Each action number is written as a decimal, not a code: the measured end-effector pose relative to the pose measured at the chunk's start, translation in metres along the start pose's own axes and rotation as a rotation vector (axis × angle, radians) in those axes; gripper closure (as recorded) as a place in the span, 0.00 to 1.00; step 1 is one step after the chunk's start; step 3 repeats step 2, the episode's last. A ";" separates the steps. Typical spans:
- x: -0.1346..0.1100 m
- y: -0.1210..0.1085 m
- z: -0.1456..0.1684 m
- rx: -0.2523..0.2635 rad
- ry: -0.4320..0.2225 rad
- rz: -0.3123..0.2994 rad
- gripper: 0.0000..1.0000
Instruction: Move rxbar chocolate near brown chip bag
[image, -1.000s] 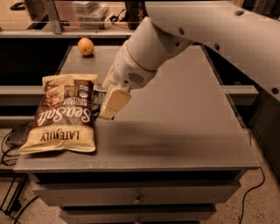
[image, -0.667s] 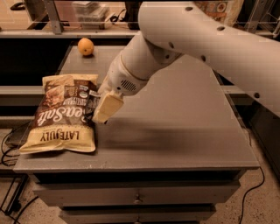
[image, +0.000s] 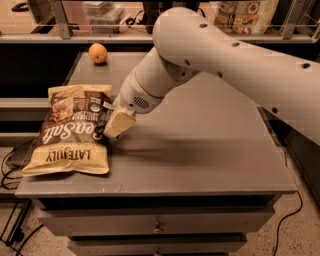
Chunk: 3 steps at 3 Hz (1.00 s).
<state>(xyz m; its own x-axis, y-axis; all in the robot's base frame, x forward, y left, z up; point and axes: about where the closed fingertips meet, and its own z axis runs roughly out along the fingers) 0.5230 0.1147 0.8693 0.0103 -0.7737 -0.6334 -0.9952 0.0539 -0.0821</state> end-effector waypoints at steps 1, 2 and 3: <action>-0.001 0.001 0.000 -0.002 0.001 -0.004 0.00; -0.001 0.001 0.000 -0.002 0.001 -0.004 0.00; -0.001 0.001 0.000 -0.002 0.001 -0.004 0.00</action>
Offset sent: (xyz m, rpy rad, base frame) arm -0.0012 0.0011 0.0004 -0.0011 -0.0010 0.0034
